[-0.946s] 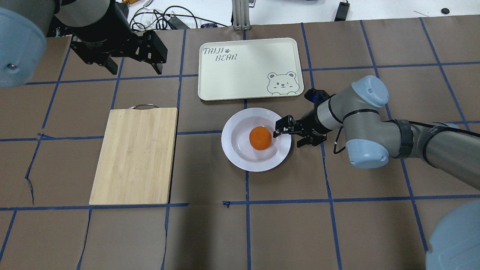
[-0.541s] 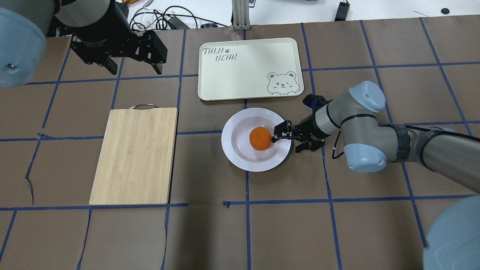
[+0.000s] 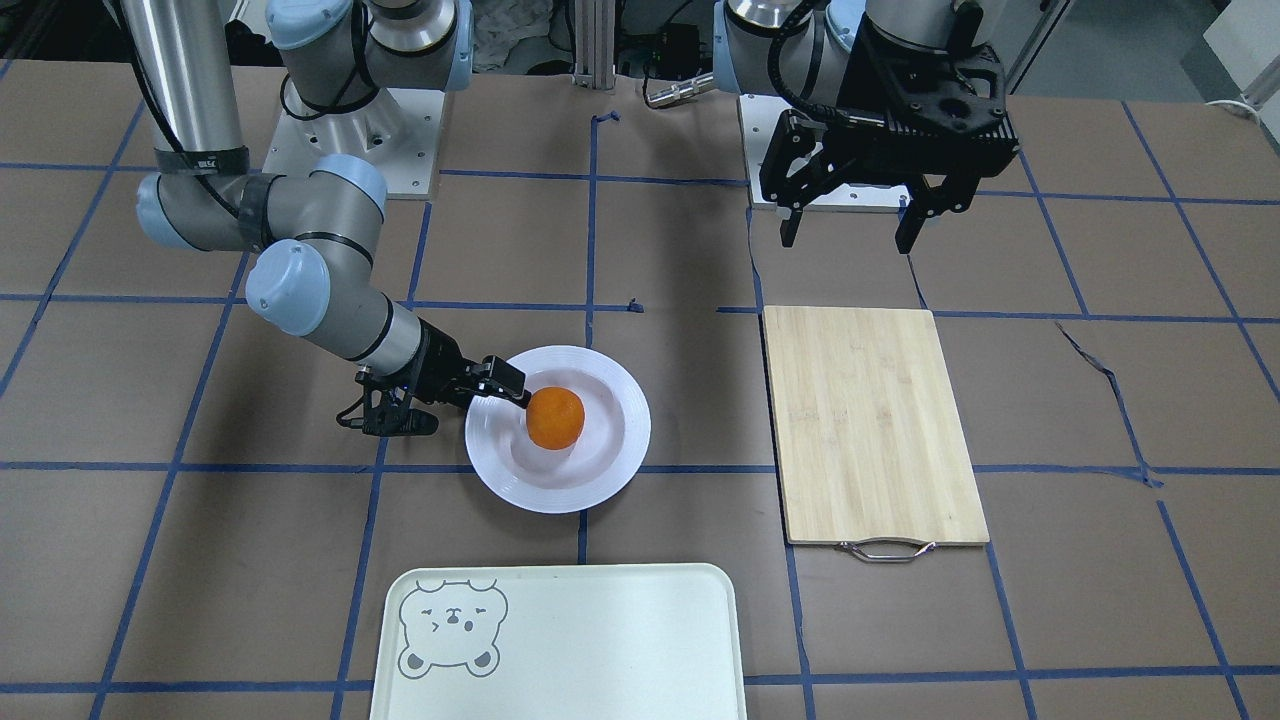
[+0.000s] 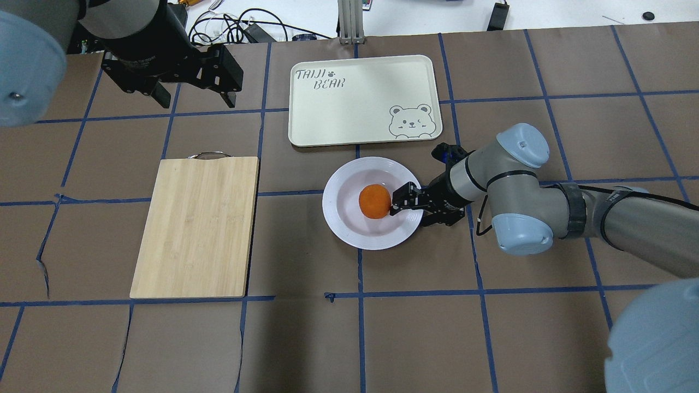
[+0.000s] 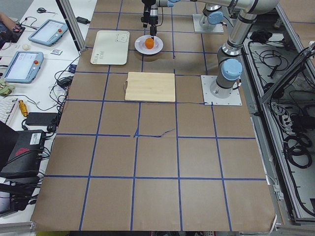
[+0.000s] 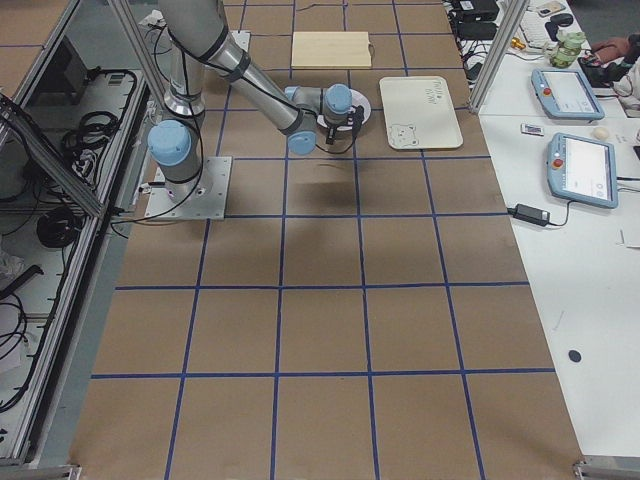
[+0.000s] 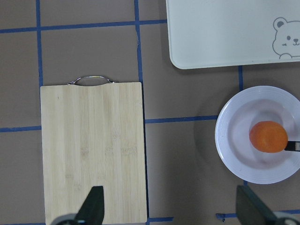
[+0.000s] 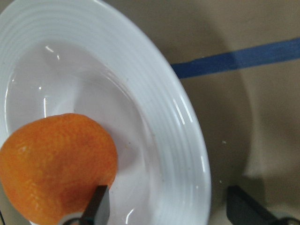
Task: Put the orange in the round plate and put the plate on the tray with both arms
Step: 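Lower the right gripper to the plate rim nearest it and grip the rim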
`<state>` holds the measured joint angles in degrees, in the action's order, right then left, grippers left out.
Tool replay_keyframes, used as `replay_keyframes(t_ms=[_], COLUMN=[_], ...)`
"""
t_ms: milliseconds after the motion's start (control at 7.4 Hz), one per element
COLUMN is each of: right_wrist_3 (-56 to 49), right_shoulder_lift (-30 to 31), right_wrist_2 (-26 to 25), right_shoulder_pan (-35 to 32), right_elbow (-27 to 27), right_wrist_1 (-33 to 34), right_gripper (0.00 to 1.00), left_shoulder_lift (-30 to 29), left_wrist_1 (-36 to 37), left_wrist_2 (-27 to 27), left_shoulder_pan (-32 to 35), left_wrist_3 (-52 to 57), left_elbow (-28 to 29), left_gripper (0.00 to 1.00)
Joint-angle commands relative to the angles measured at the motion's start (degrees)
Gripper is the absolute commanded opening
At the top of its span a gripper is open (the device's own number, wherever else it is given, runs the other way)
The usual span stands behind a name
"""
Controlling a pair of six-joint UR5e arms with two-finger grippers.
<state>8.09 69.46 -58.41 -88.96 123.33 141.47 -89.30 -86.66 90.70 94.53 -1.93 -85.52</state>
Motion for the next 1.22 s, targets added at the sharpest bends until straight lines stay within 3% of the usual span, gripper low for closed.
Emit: replay_keyframes(t_ms=[0,541,1081], right_wrist_3=[0.0,0.0,4.8], right_shoulder_lift=[-0.1,0.2,0.7], right_wrist_2=[0.0,0.0,-0.2], right_shoulder_pan=[-0.4,-0.5,-0.4], right_elbow=[-0.1,-0.4,-4.1], right_wrist_1=[0.0,0.0,-0.4], right_gripper=[0.62,0.18,0.13], left_shoulder_lift=[0.0,0.0,0.0], left_wrist_1=[0.0,0.0,0.0], left_wrist_2=[0.0,0.2,0.3], left_shoulder_pan=[-0.1,-0.1,-0.1], left_wrist_3=[0.0,0.0,0.0], left_elbow=[0.0,0.0,0.0], left_gripper=[1.0,1.0,1.0])
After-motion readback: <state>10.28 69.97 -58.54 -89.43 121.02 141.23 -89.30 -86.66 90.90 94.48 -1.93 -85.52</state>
